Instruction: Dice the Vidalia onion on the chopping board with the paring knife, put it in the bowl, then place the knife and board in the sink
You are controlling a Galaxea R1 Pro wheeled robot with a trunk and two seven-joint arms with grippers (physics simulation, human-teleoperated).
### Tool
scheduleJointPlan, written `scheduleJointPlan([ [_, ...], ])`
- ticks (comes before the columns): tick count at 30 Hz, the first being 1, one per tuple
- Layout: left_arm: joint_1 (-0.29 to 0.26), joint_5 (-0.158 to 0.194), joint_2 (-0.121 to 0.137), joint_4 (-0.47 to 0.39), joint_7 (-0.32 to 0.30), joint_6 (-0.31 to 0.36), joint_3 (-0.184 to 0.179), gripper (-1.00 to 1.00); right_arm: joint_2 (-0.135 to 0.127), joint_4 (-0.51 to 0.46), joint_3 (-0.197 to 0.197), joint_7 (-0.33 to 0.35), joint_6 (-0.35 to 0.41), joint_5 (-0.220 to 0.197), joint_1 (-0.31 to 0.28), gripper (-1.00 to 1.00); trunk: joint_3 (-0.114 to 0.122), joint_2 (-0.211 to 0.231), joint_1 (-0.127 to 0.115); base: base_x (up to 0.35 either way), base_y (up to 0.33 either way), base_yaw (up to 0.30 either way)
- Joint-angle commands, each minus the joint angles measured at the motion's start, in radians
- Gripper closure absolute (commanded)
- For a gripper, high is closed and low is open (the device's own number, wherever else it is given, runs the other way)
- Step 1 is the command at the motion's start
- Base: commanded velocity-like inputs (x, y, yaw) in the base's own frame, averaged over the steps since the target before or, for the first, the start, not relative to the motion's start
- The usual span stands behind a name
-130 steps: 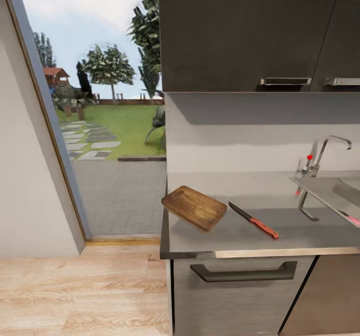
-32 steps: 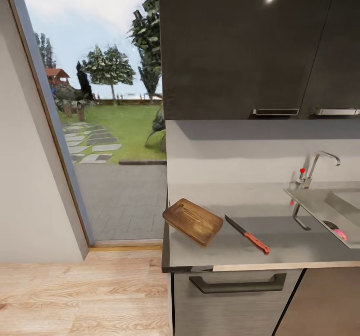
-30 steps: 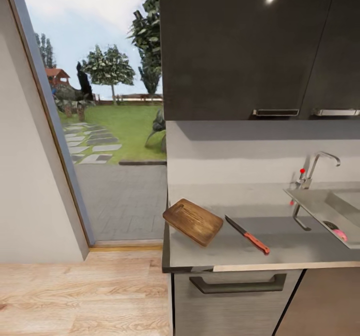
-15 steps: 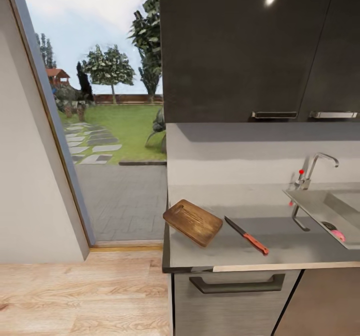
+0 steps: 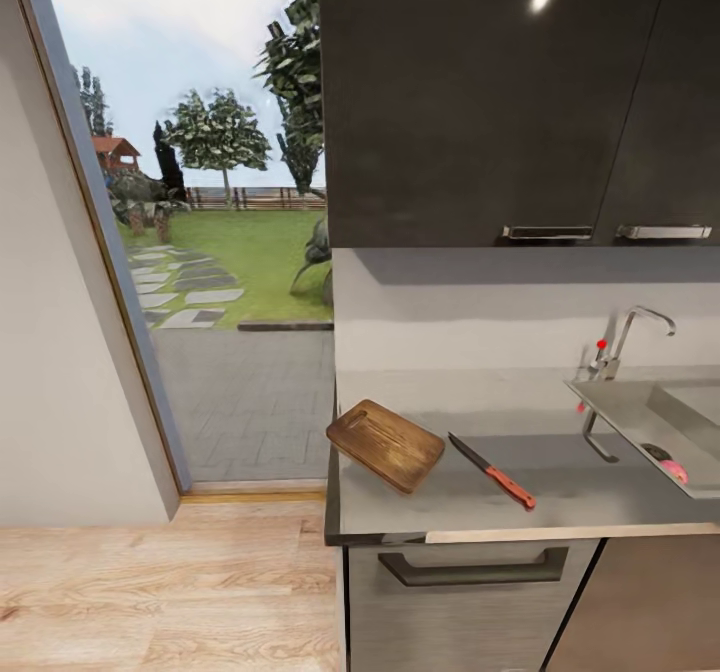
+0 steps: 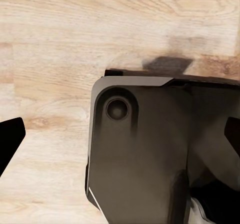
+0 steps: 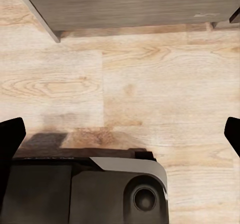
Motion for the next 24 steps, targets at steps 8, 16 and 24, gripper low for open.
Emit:
scheduleJointPlan([
  [8, 0.000, 0.008, 0.000, 0.000, 0.000, -0.002, 0.001, -1.00, 0.000, 0.001, 0.000, 0.000, -0.003, 0.000, 0.000, -1.00, 0.000, -0.001, 0.000, 0.000, 0.000, 0.000],
  [16, 0.000, 0.008, 0.000, 0.000, 0.000, -0.002, 0.001, -1.00, 0.000, 0.001, 0.000, 0.000, -0.003, 0.000, 0.000, -1.00, 0.000, -0.001, 0.000, 0.000, 0.000, 0.000],
  [24, 0.000, 0.007, 0.000, 0.000, -0.001, -0.004, -0.001, -1.00, 0.000, 0.001, 0.000, 0.000, -0.003, 0.000, 0.000, -1.00, 0.000, -0.001, 0.000, 0.000, 0.000, 0.000],
])
